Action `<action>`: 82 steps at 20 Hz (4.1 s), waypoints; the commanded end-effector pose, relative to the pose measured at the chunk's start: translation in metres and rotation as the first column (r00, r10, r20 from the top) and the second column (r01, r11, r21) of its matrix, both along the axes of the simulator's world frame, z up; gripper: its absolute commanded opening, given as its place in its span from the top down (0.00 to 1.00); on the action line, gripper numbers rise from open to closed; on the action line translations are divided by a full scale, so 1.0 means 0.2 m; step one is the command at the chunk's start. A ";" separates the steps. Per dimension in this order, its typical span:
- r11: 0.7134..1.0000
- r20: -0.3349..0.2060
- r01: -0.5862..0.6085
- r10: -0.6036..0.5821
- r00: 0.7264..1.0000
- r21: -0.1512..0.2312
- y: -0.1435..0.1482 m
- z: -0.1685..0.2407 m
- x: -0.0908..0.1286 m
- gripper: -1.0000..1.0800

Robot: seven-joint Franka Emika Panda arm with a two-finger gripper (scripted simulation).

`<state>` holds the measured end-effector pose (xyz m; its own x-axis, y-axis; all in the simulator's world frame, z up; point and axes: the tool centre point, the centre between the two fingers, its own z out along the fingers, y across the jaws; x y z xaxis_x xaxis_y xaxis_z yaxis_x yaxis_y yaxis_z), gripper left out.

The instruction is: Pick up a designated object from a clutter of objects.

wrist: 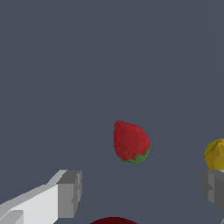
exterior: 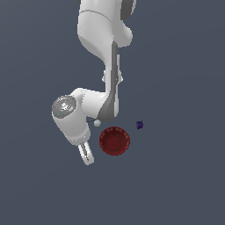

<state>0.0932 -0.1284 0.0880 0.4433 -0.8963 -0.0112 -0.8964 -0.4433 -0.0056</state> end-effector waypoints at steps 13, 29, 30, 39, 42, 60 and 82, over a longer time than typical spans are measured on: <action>0.998 -0.001 0.061 -0.061 0.998 -0.012 -0.04 -0.12 0.01 0.04; 0.998 0.000 0.066 -0.066 0.998 -0.012 -0.04 -0.33 0.01 1.00; 0.998 0.000 0.066 -0.066 0.998 -0.012 -0.04 -0.33 0.01 1.00; 0.998 0.000 0.066 -0.066 0.998 -0.012 -0.04 -0.32 0.00 1.00; 0.998 0.000 0.066 -0.066 0.998 -0.012 -0.03 -0.30 -0.01 1.00; 0.998 0.000 0.066 -0.066 0.998 -0.008 0.21 0.16 -0.29 1.00; 0.998 0.001 0.067 -0.067 0.998 -0.015 0.60 0.96 -0.75 1.00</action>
<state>-0.0498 -0.0141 0.2690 0.3827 -0.9239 0.0010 -0.9239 -0.3827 -0.0004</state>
